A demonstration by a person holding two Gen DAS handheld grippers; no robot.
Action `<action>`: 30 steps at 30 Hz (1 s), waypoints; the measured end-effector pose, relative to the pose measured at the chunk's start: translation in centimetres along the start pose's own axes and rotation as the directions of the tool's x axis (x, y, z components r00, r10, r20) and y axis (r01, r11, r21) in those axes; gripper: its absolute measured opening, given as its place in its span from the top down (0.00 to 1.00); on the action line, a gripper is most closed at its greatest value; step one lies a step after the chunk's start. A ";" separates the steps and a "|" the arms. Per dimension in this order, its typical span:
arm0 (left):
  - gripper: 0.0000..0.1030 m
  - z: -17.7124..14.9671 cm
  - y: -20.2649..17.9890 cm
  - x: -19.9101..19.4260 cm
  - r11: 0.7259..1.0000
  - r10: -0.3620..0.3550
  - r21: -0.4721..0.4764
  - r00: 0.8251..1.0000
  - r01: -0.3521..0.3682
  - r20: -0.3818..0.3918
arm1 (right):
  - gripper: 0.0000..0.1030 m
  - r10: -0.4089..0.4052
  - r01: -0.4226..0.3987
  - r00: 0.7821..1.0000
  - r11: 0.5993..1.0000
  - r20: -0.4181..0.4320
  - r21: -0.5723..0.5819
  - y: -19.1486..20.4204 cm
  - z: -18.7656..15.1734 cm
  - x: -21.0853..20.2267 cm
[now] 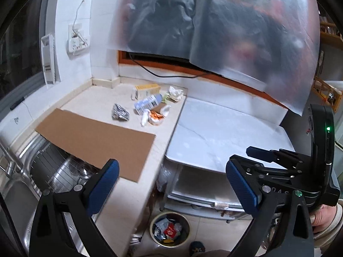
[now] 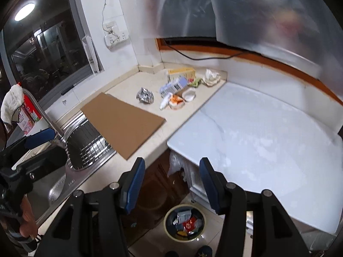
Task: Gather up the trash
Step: 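Raise both tools back toward the table, then grasp the crumpled foil ball with the left tool while the right tool grasps the orange-patterned paper cup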
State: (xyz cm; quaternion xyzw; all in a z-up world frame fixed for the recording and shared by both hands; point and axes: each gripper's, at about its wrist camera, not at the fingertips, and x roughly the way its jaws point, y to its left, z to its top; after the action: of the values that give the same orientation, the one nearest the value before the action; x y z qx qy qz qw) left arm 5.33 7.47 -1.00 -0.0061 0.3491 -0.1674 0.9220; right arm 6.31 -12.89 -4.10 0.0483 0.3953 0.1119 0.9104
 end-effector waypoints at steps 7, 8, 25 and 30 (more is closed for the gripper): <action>0.04 2.4 2.3 1.8 0.997 0.045 -0.057 0.999 -0.045 -0.006 | 0.48 0.022 -0.022 1.000 0.999 0.000 -0.035 -0.3 3.1 2.6; 0.04 2.9 2.7 2.5 0.996 0.052 -0.075 0.999 -0.053 -0.011 | 0.48 0.027 -0.027 1.000 0.999 -0.002 -0.045 -0.4 3.6 3.2; 0.04 8.7 6.4 15.7 0.952 0.198 -0.205 0.969 -0.226 -0.151 | 0.48 0.137 -0.166 0.977 0.969 -0.162 -0.183 -4.3 11.4 19.4; 0.04 10.0 7.9 20.1 0.938 0.230 -0.215 0.952 -0.272 -0.200 | 0.48 0.160 -0.203 0.968 0.953 -0.196 -0.224 -4.0 12.5 23.9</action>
State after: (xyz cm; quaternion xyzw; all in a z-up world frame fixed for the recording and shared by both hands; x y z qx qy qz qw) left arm 28.28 7.57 -7.38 -0.0585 0.4428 -0.0045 0.8947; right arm 31.91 -10.99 -13.23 -0.0367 0.4511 0.2466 0.8570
